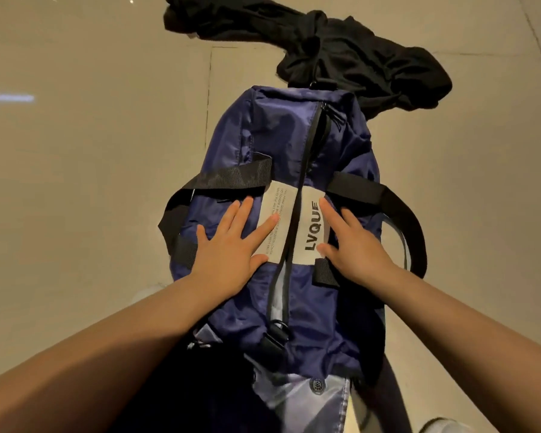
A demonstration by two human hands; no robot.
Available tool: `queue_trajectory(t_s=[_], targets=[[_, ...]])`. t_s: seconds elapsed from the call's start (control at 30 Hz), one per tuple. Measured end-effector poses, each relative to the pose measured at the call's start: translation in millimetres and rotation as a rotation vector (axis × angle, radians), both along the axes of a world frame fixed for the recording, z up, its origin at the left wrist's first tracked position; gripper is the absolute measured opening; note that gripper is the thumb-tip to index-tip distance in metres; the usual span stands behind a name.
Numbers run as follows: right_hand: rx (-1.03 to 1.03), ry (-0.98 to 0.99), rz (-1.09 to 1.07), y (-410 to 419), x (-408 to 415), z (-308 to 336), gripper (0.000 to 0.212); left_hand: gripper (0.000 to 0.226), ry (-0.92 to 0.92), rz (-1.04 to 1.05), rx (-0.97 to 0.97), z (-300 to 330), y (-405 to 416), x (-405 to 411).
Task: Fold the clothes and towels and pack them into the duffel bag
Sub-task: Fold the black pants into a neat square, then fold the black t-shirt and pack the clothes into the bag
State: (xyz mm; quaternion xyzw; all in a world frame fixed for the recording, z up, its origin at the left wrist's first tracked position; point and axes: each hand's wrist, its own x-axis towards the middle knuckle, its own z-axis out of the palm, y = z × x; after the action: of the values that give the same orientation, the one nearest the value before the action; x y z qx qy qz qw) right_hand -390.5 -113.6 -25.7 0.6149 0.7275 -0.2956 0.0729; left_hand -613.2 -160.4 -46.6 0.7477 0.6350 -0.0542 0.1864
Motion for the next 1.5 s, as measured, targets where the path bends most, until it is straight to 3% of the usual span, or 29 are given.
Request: queue_trajectory(t_s=[0.4,0.67,0.77,0.83,1.03,1.17,1.23,1.33,1.5], targets=[[0.075,0.020,0.356,142.6,-214.2,-16.9,0.079,0.079,-0.082,0.426,-0.026,-1.6,69.3,-187.6],[-0.017,0.169,0.403,122.7,-360.1,-8.5,0.079,0.070,0.196,0.605,-0.065,14.7,58.0,-321.8],[-0.072,0.244,0.432,89.0,-401.5,-4.9,0.082,0.066,0.016,0.745,-0.071,18.2,43.6,-363.4],[-0.078,0.266,0.440,68.8,-419.3,-5.4,0.084,0.063,-0.100,0.787,-0.095,16.4,22.3,-378.0],[-0.067,0.260,0.443,53.9,-423.4,-10.6,0.083,0.056,-0.174,0.847,-0.107,12.8,-16.7,-364.3],[-0.142,0.400,0.461,61.0,-397.1,-8.5,0.073,0.045,-0.025,0.998,0.163,38.8,-1.5,-321.5],[-0.111,0.524,0.401,62.6,-371.4,-1.9,0.061,0.042,0.042,0.905,0.311,53.1,8.8,-287.3],[0.036,0.593,0.203,76.0,-325.5,10.2,0.037,0.043,-0.078,0.582,0.420,64.1,35.1,-235.7],[0.200,0.394,-0.126,134.9,-225.3,20.7,0.035,0.052,-0.210,0.277,0.305,51.9,86.0,-140.9]])
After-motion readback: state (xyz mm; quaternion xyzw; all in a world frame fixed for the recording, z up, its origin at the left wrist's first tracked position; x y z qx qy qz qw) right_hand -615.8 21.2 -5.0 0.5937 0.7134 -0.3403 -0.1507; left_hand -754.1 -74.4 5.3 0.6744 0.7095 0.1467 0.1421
